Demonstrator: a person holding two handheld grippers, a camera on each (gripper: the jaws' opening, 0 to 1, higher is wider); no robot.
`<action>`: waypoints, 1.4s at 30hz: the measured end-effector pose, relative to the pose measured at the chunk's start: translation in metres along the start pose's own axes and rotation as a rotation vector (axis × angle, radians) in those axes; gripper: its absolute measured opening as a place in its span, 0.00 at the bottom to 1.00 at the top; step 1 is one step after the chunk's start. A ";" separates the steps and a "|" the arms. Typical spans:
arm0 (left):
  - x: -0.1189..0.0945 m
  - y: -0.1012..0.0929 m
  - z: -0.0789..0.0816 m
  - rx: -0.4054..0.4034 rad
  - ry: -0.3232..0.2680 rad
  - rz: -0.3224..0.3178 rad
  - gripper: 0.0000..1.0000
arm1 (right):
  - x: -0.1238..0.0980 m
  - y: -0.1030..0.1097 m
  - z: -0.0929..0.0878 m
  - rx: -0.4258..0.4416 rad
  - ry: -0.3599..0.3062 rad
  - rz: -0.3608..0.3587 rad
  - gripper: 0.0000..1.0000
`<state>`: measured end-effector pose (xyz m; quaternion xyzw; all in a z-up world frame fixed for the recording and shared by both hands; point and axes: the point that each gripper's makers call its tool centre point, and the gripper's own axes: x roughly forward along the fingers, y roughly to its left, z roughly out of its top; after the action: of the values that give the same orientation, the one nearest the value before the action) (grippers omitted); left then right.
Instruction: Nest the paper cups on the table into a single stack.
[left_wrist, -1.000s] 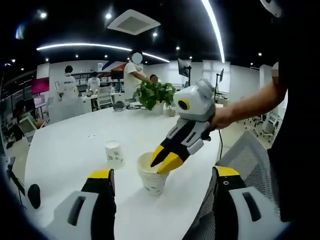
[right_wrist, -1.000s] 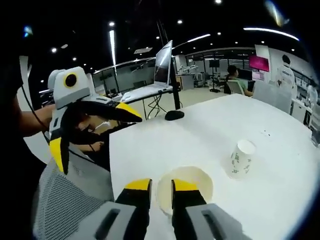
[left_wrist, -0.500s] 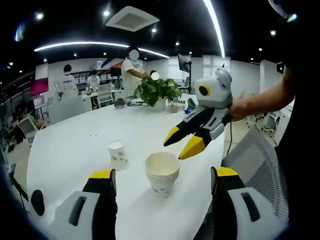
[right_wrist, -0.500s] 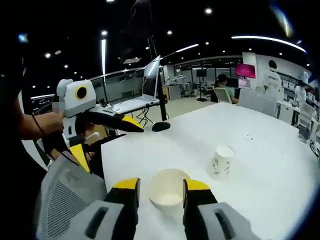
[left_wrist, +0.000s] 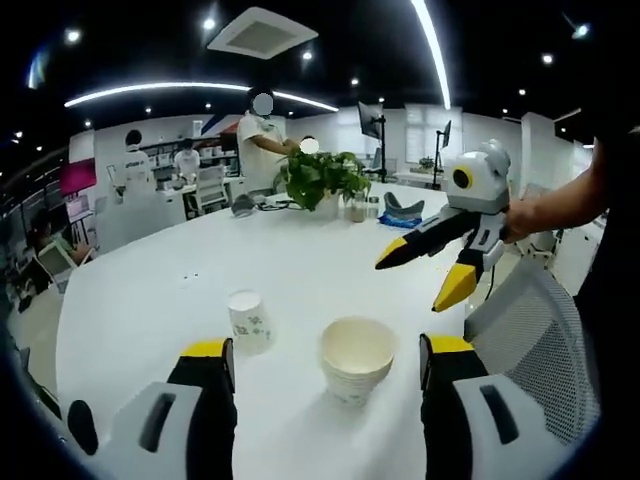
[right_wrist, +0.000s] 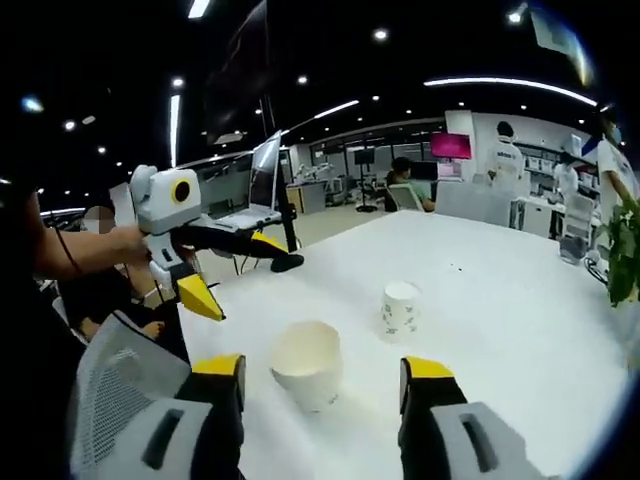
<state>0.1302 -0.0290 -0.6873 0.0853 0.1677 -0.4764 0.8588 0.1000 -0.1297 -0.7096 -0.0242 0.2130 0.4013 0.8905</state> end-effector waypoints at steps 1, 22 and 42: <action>0.002 0.002 0.000 0.004 0.002 0.003 0.74 | -0.002 -0.001 -0.001 0.002 -0.001 -0.005 0.70; 0.061 0.078 0.005 0.021 0.004 0.081 0.73 | -0.031 -0.010 -0.019 0.042 -0.019 -0.126 0.94; 0.143 0.111 -0.033 0.051 0.107 0.070 0.62 | -0.053 -0.017 -0.021 0.119 -0.075 -0.232 0.99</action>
<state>0.2877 -0.0729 -0.7725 0.1384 0.1979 -0.4451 0.8623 0.0736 -0.1833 -0.7093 0.0192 0.1988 0.2829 0.9381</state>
